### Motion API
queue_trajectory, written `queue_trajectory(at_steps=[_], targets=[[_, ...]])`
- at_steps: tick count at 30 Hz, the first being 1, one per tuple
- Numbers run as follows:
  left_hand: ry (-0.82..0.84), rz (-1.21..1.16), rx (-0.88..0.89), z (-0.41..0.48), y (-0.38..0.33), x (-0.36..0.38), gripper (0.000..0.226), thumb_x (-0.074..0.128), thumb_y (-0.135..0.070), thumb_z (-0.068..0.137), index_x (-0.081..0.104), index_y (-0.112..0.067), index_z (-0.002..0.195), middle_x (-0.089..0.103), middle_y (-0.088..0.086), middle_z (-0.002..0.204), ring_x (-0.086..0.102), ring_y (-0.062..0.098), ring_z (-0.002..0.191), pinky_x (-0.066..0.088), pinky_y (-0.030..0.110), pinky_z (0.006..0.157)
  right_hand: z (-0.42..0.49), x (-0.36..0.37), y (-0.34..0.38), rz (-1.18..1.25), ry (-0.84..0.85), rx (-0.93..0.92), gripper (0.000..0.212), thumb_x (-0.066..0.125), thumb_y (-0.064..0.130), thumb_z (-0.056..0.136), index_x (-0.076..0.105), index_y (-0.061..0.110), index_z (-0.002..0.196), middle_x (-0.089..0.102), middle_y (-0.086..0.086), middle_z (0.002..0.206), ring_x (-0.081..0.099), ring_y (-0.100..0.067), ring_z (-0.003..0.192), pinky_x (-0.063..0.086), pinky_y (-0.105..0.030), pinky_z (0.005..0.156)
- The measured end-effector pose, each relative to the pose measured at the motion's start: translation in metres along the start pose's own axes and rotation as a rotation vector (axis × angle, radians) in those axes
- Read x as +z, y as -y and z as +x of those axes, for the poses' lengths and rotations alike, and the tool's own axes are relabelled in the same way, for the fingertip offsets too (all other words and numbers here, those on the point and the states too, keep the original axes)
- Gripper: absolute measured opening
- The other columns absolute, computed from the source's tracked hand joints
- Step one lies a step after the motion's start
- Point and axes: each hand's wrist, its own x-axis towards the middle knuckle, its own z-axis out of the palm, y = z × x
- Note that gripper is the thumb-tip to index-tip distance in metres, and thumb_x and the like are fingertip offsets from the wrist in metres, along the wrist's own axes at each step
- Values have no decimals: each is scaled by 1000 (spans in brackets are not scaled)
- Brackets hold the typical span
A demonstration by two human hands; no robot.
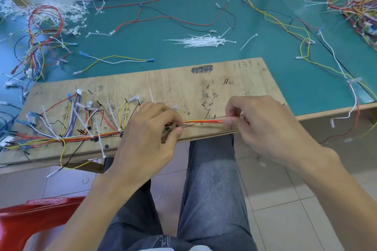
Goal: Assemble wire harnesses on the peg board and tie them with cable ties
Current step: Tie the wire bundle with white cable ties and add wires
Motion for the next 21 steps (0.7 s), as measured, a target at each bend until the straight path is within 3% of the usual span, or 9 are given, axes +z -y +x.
queue_trajectory(at_steps=[5,9,13,17,19,21], targets=[[-50,-15,15,2,2,4,20,73,-3,90,70,-22,97,61,-16,102,61,18,98,52,44,84,0,-2,3,-180,108,-22,23,39,54,106,39,35,94,60,11,103,59,-29,91,31,-38,65],[-65,1,61,2,1,9,16,66,-5,95,71,-19,102,63,-13,106,59,21,103,50,45,86,2,-6,-2,-179,121,-78,17,44,52,106,50,37,103,54,11,106,59,-27,92,35,-39,66],[-67,82,89,2,-3,12,14,63,-19,94,71,-24,104,66,-15,110,58,21,109,42,47,93,5,0,-18,156,20,-94,8,67,29,101,73,34,98,62,17,96,60,-10,89,53,-43,73],[-59,204,140,3,-9,16,19,58,-31,99,67,-34,115,65,-23,119,56,13,119,29,47,94,6,12,-29,391,-70,-26,17,75,16,96,78,33,91,70,18,90,63,5,73,55,-28,66],[-45,198,154,5,-12,20,19,58,-32,101,68,-33,116,67,-22,117,58,12,115,29,46,92,6,17,-32,503,-92,21,18,75,17,96,76,35,92,69,15,85,67,-4,59,51,-21,54],[-42,182,122,8,-15,23,16,59,-32,101,70,-33,112,69,-20,111,61,13,109,29,43,90,5,19,-33,604,-98,92,15,77,22,95,73,36,96,70,11,84,67,-19,48,54,-30,50]])
